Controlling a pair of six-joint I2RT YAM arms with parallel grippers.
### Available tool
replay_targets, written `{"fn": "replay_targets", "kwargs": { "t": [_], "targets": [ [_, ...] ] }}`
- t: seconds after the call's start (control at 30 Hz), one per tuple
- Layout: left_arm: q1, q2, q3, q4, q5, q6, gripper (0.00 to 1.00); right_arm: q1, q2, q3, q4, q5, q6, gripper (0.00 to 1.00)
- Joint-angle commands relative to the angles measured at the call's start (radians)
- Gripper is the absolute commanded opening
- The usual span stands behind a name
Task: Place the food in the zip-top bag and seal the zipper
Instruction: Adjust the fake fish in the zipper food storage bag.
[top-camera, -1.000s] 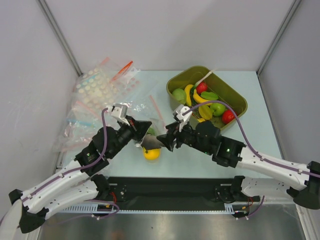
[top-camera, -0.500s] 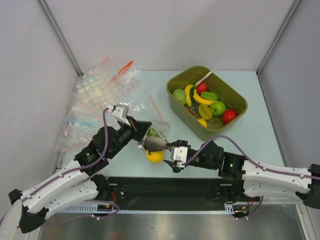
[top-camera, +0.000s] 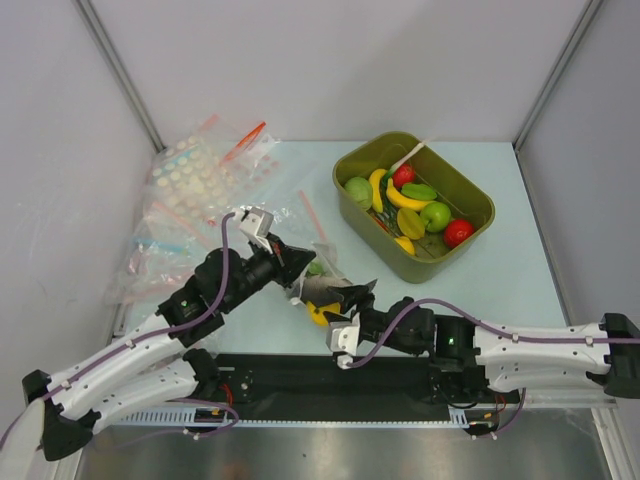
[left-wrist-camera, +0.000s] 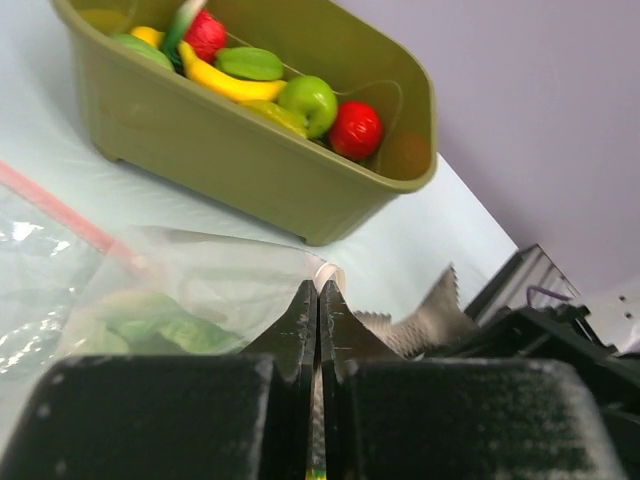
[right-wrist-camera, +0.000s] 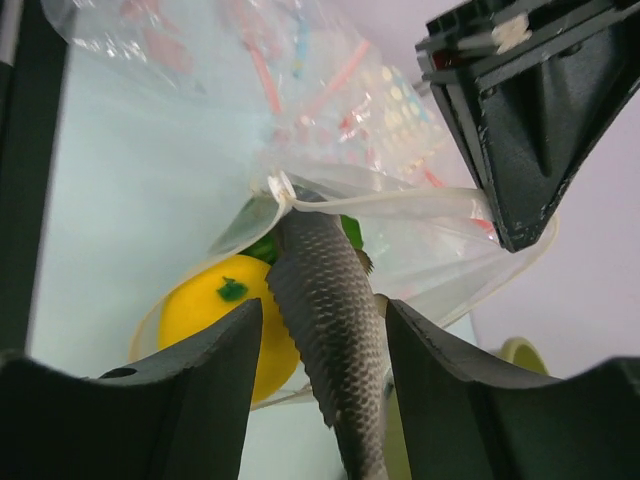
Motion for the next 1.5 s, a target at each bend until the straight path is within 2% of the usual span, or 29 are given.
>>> {"fn": "replay_targets", "kwargs": {
  "t": [0.0, 0.33, 0.53, 0.67, 0.97, 1.17, 1.27, 1.33, 1.37, 1.4, 1.47],
  "targets": [
    [-0.004, 0.001, 0.062, 0.087, 0.087, 0.019, 0.0, 0.008, 0.025, -0.005, 0.076, 0.121, -0.085, 0.57],
    [-0.004, -0.007, 0.062, 0.089, 0.127, 0.018, 0.0, -0.006, 0.042, 0.005, 0.036, 0.144, -0.098, 0.56],
    [-0.004, -0.013, 0.065, 0.075, 0.11, 0.022, 0.0, -0.023, 0.012, 0.034, -0.069, 0.127, -0.079, 0.53],
    [-0.004, -0.013, 0.071, 0.061, 0.097, 0.028, 0.0, -0.025, -0.007, 0.053, -0.16, 0.083, -0.061, 0.56],
    [-0.004, -0.013, 0.083, 0.052, 0.059, 0.041, 0.0, 0.008, -0.043, 0.061, -0.212, 0.187, -0.073, 0.55],
    [-0.004, -0.016, 0.085, 0.021, 0.048, 0.045, 0.0, 0.014, -0.05, 0.054, -0.201, 0.228, -0.081, 0.41],
    [-0.004, -0.011, 0.088, 0.023, 0.053, 0.045, 0.0, 0.014, -0.052, 0.053, -0.198, 0.207, -0.081, 0.28],
    [-0.004, -0.01, 0.089, 0.02, 0.055, 0.047, 0.0, 0.015, -0.052, 0.06, -0.204, 0.196, -0.079, 0.15],
    [-0.004, -0.008, 0.091, 0.02, 0.059, 0.045, 0.0, 0.018, -0.053, 0.064, -0.211, 0.182, -0.075, 0.05],
    [-0.004, -0.008, 0.091, 0.018, 0.061, 0.045, 0.0, 0.018, -0.055, 0.07, -0.22, 0.172, -0.072, 0.0],
    [-0.004, -0.005, 0.094, 0.016, 0.065, 0.045, 0.0, 0.018, -0.061, 0.08, -0.24, 0.132, -0.055, 0.0]
  ]
}}
